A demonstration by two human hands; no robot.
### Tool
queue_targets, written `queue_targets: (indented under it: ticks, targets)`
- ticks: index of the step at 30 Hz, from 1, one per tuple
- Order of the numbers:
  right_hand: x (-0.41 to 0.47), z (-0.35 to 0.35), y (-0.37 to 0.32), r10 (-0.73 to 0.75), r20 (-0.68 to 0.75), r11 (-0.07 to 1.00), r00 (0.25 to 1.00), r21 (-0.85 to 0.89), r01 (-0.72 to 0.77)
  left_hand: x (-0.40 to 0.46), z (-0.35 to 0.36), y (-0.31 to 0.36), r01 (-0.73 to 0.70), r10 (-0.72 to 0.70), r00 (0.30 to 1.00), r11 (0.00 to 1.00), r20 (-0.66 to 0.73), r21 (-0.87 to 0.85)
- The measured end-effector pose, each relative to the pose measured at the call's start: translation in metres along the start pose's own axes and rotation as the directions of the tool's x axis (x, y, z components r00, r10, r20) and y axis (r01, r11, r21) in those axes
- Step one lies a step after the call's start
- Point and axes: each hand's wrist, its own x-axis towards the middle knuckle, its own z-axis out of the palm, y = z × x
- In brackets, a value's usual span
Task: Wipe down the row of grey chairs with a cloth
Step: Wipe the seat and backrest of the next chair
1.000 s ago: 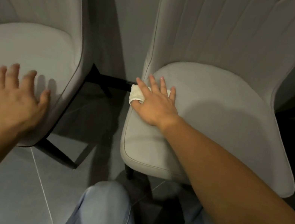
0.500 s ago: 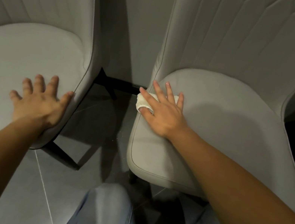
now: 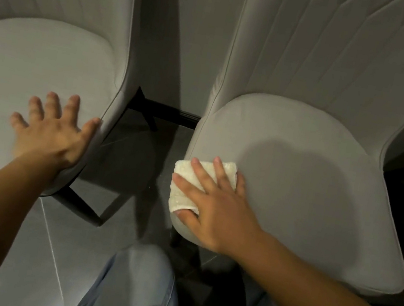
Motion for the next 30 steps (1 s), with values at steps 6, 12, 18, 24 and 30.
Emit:
queue_targets:
  ticks: [6, 12, 18, 24, 30]
  targets:
    - [0.096, -0.006, 0.042, 0.202, -0.001, 0.977, 0.979, -0.073, -0.202, 0.000, 0.000, 0.001, 0.019, -0.019, 1.000, 1.000, 0.013, -0.014]
    - [0.155, -0.024, 0.093, 0.260, -0.195, 0.952, 0.946, -0.112, -0.285, -0.003, -0.005, 0.003, 0.002, -0.001, 1.000, 0.999, 0.026, -0.035]
    - [0.157, -0.020, 0.086, 0.262, -0.096, 0.962, 0.960, 0.106, -0.252, -0.004, -0.007, 0.005, -0.002, 0.003, 0.999, 0.999, 0.032, -0.034]
    - [0.101, -0.002, 0.057, 0.106, -0.084, 0.994, 0.991, 0.025, -0.104, 0.002, -0.004, -0.003, 0.003, -0.003, 1.000, 1.000, 0.026, 0.000]
    - [0.105, 0.003, 0.055, 0.148, -0.135, 0.987, 0.980, 0.088, -0.137, 0.003, -0.008, 0.000, 0.018, -0.022, 0.995, 0.999, 0.095, 0.039]
